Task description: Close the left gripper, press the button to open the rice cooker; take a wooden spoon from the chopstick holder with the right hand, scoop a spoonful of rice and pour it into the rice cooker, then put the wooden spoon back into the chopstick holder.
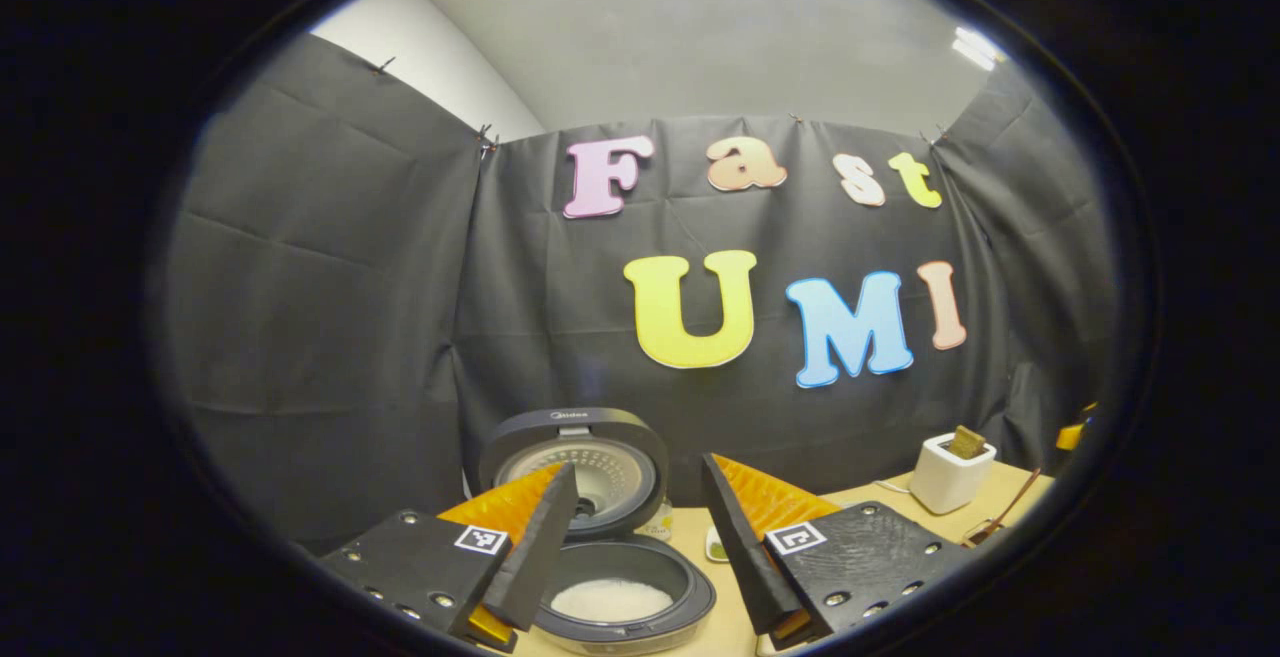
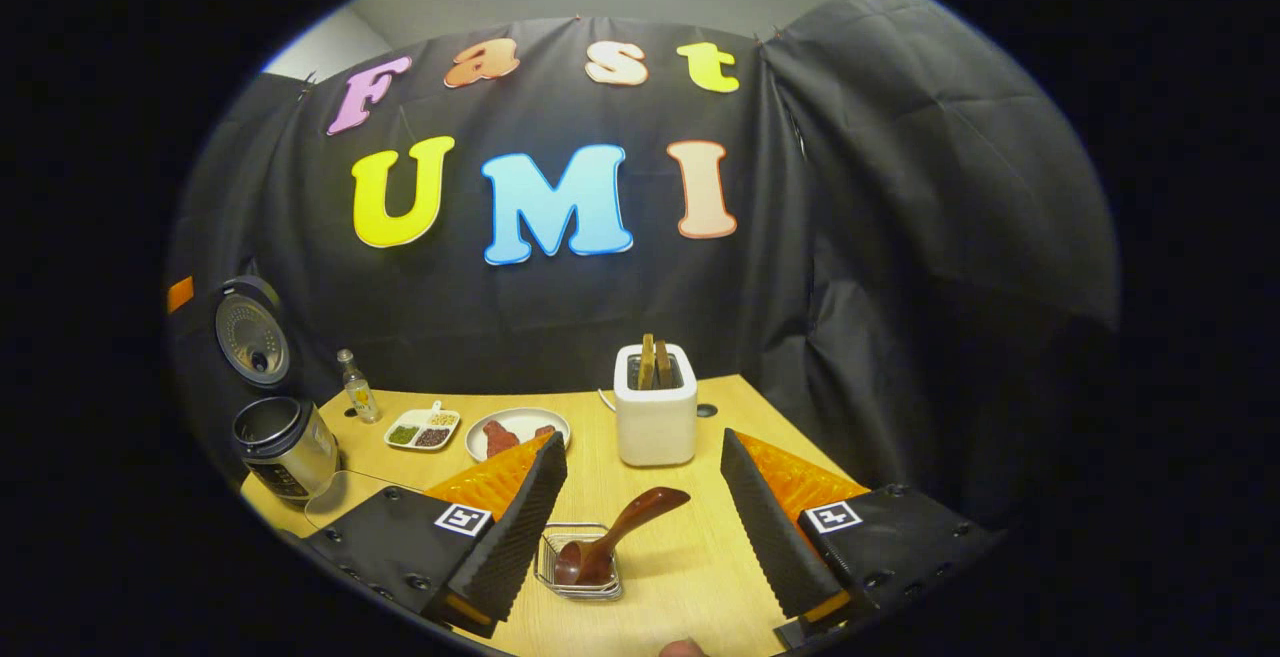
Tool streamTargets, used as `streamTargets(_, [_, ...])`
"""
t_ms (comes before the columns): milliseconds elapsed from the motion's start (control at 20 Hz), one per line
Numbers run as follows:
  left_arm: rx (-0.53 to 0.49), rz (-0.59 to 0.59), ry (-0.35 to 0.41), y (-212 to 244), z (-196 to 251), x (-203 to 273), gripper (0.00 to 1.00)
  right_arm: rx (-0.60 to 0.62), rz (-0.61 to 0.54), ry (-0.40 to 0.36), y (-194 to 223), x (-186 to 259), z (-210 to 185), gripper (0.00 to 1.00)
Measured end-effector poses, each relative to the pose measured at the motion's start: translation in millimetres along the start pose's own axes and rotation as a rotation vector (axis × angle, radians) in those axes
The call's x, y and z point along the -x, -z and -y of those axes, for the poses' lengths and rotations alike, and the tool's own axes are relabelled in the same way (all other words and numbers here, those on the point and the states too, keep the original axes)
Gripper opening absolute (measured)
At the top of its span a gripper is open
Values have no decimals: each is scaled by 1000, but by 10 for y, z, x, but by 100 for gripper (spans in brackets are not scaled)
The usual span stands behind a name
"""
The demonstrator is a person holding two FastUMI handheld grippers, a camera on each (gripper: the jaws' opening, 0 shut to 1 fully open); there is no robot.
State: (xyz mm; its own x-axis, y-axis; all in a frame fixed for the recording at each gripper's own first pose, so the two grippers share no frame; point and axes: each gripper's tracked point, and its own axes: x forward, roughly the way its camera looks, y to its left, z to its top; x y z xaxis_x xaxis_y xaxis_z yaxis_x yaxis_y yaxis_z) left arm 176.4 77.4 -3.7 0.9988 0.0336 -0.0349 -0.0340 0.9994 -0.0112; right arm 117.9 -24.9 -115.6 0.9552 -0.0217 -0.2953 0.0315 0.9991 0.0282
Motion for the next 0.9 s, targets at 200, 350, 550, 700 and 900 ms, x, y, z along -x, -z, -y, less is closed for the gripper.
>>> streamTargets(200, [-17, 0, -7, -149, -100, -381, 78, 34, 45, 13, -280, 245, -52, 98])
streamTargets(350, [-30, 0, -9, -250, -163, -698, 78, 57, 75, 34, -401, 385, -73, 98])
streamTargets(550, [-40, 1, -9, -352, -292, -1102, 77, 68, 96, 66, -471, 488, -112, 98])
streamTargets(700, [-30, -24, -14, -303, -374, -1470, 77, 55, 103, 89, -504, 538, -127, 99])
streamTargets(900, [3, -43, -19, -221, -478, -1871, 77, 68, 103, 130, -489, 584, -105, 99])
